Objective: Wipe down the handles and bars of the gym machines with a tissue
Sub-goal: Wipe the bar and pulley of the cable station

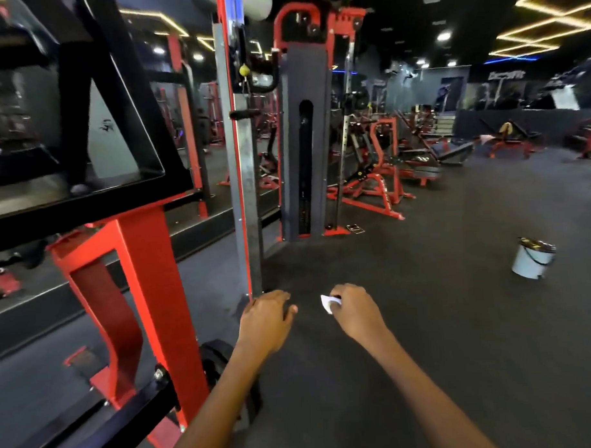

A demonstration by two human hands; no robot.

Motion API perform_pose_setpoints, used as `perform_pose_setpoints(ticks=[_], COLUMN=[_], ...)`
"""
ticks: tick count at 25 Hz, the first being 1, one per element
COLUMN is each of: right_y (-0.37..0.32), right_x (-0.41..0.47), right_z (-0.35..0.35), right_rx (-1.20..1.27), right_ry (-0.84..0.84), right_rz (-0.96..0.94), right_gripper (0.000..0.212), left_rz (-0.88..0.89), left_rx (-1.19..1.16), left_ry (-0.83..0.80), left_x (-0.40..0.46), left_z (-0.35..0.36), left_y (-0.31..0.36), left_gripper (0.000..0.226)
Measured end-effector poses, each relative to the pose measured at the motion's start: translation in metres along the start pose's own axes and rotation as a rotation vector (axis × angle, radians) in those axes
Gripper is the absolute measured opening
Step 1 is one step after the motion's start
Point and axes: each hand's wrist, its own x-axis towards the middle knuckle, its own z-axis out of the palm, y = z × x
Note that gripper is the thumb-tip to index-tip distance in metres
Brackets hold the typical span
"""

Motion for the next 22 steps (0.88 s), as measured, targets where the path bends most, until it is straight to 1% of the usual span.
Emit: perform_pose_setpoints(ticks=[3,5,7,8,12,15,19,20,22], right_y=[0.016,0.026,0.025,0.027,0.021,0.009,-0.017,-0.026,-0.043], right_x=[0.095,0.182,0.215,0.250,0.390,0.473,0.585,0.616,0.674], right_z=[0.018,0.029,0.022,0.026,0.055,0.085,0.106,0.106,0.103], right_rx=[0.047,0.048,0.095,0.135,0.249,0.336,0.413,0.431,0.486], right_ry=[-0.058,-0.075,-0.035,-0.010,0.006,-0.014,0.000,0.010,0.051], right_rz=[-0.018,-0.045,-0.039,-0.055,-0.129,-0.199,-0.330,-0.351,-0.390], right_gripper=[0.022,0.022,0.021,0.019,0.015,0.012,0.011,0.011,0.013], left_rz=[-0.041,-0.104,-0.120,-0.114,-0.142,-0.131,-0.102,-0.084,-0.063], left_rx=[-0.001,-0.014,-0.017,-0.006,0.052,0.068,0.053,0.054,0.096], left_ry=[-0.004,0.038,0.041,0.073,0.133,0.308,0.643,0.701,0.748], left_x=[0.094,0.172,0.201,0.229,0.348,0.429,0.547,0.580,0.637], left_z=[0.015,0.024,0.017,0.020,0.018,0.005,-0.046,-0.063,-0.093], left_y=[-0.016,-0.029,-0.037,-0.044,-0.089,-0.125,-0.154,-0.160,-0.175], left_gripper=[0.038,0.037,0.039,0.040,0.038,0.047,0.055,0.054,0.053])
